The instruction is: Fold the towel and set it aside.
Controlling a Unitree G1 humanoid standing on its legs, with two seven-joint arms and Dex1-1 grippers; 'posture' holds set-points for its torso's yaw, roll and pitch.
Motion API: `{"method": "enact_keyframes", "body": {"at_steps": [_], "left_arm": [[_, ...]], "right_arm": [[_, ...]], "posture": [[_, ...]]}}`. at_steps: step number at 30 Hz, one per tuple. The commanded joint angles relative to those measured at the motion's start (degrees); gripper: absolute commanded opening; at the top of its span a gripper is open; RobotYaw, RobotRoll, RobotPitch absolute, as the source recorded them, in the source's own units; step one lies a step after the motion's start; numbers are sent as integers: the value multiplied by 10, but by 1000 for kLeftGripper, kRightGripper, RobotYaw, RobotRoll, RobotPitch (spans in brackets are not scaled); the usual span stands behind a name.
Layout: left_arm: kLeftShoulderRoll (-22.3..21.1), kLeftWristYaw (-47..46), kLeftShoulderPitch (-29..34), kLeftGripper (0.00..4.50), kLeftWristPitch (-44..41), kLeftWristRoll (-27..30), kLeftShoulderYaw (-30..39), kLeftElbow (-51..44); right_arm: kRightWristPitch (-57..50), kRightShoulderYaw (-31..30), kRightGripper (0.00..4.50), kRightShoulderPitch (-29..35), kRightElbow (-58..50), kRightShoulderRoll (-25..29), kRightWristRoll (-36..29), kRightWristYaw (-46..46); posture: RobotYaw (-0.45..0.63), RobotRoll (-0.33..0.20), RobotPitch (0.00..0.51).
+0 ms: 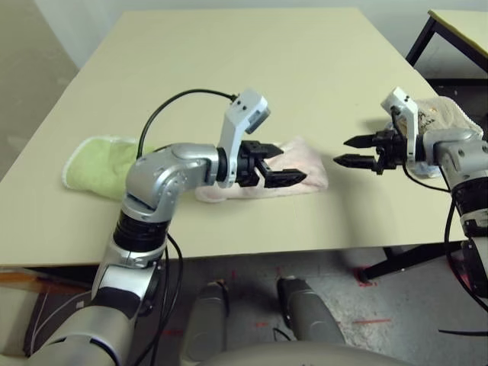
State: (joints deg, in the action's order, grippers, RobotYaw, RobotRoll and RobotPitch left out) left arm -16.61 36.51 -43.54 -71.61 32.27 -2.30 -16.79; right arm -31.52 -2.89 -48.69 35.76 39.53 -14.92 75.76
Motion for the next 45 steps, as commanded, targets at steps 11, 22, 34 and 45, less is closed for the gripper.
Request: {"method": "enact_keyframes", "body": {"at_steps": [11,22,34,45], "left_arm": [[70,-81,41,0,54,-57,-79,143],[29,-100,77,0,110,-145,-134,207],[11,-149,66,2465,-129,-47,99,-105],[-35,-200,201,4500,-133,-87,144,-91]], "right_arm": [[-58,-27,45,-32,52,-115,5,-71],[41,-29,45,-61,211,-171,76,-166],[47,23,2143,-53,126,-142,10,-41],[16,26,4475,-23,44,-89,-10,3]], "posture": [[90,0,100],[127,0,105],[150,0,120],[154,0,120]]}}
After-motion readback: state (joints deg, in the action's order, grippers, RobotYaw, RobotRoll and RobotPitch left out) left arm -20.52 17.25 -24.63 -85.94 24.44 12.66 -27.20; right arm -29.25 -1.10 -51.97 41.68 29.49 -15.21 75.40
